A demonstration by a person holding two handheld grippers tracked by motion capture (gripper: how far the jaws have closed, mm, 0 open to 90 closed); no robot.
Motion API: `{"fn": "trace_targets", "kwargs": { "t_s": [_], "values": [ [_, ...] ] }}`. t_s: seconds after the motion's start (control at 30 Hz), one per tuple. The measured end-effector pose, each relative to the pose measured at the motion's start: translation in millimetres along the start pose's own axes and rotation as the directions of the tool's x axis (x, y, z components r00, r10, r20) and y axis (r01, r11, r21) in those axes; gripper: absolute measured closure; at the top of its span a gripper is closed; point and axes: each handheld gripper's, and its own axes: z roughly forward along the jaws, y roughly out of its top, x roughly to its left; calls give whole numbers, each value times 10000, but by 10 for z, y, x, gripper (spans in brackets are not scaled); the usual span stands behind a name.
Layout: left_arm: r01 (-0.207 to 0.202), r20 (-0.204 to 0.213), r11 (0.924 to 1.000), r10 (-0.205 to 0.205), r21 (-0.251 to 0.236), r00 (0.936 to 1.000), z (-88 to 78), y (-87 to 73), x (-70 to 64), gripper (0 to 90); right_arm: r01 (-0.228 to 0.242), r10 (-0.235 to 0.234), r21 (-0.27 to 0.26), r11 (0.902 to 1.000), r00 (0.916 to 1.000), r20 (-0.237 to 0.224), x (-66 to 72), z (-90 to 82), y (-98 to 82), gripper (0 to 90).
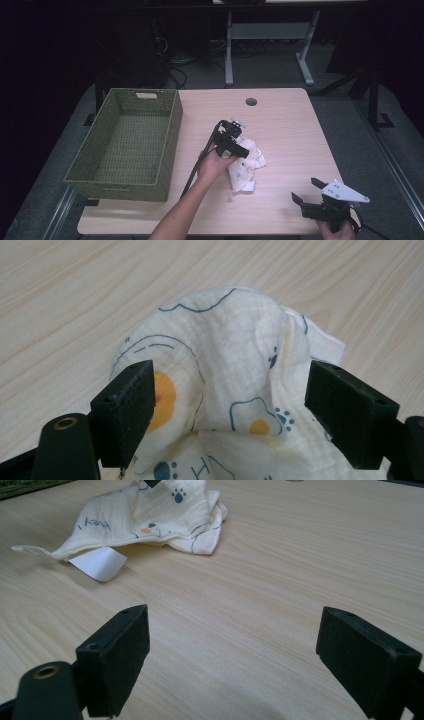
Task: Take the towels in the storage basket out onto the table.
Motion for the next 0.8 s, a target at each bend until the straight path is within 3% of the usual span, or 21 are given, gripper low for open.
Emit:
{"fn": "trace_targets", "kwargs": {
  "t_s": [0.5,0.7,0.8],
  "values": [
    [230,465,9971,-196,-731,9987,-176,-120,14,175,27,-27,65,10000,10000,93,5,9,-7,134],
    [7,354,9962,25,-872,9994,-256,-168,12,175,32,-33,161,9999,10000,68,12,25,-10,134],
    [-229,71,9958,236,-891,9997,-285,-203,-8,167,-18,17,139,9999,10000,86,13,25,-7,134]
  ]
}}
